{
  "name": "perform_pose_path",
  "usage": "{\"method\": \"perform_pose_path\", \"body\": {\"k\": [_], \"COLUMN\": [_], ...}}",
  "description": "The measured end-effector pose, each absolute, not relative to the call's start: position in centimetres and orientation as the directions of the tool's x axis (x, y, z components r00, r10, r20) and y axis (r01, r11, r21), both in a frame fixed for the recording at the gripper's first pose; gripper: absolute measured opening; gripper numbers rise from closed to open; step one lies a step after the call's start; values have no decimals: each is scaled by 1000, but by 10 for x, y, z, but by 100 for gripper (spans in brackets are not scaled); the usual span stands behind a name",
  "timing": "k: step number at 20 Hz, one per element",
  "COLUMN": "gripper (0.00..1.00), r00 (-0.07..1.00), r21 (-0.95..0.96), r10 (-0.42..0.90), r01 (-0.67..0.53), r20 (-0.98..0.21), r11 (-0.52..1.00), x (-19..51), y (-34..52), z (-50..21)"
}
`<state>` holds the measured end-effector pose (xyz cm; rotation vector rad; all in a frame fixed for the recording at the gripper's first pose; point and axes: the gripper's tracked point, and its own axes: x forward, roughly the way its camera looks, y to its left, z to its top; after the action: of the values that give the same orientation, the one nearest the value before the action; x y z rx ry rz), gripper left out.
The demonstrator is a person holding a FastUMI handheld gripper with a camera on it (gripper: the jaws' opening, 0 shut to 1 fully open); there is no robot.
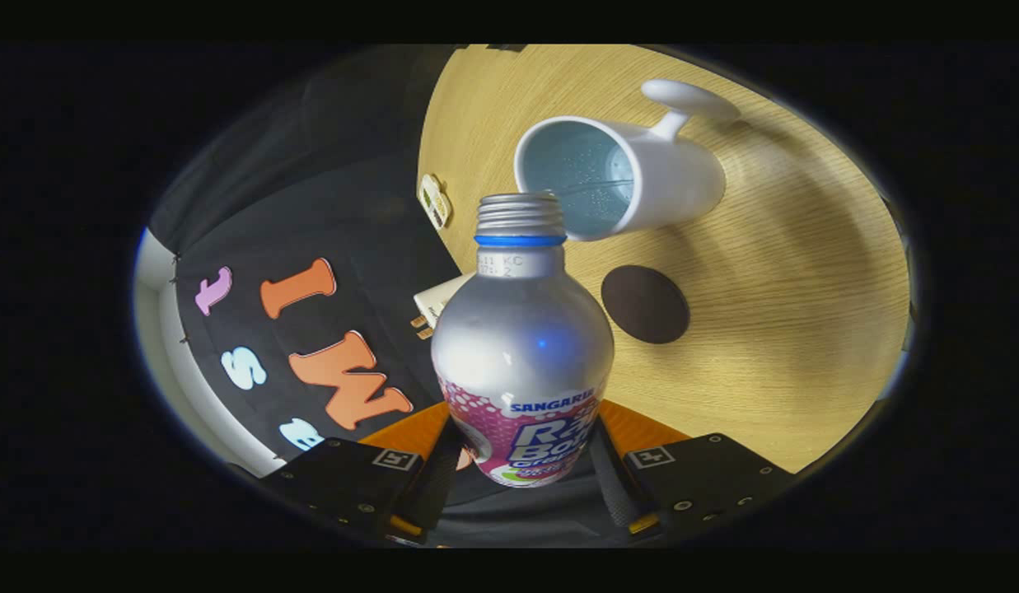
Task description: Take the bottle from table, then pour the juice into the cup, finally place the bottle on the coaster
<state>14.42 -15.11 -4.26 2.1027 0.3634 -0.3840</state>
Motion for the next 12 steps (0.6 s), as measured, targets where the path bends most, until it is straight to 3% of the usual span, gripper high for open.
{"method": "perform_pose_path", "body": {"k": [12], "gripper": [77], "r00": [904], "r21": [730], "r10": [123], "r01": [405], "r20": [-409], "r11": [-551], "x": [148], "y": [-150], "z": [-38]}}
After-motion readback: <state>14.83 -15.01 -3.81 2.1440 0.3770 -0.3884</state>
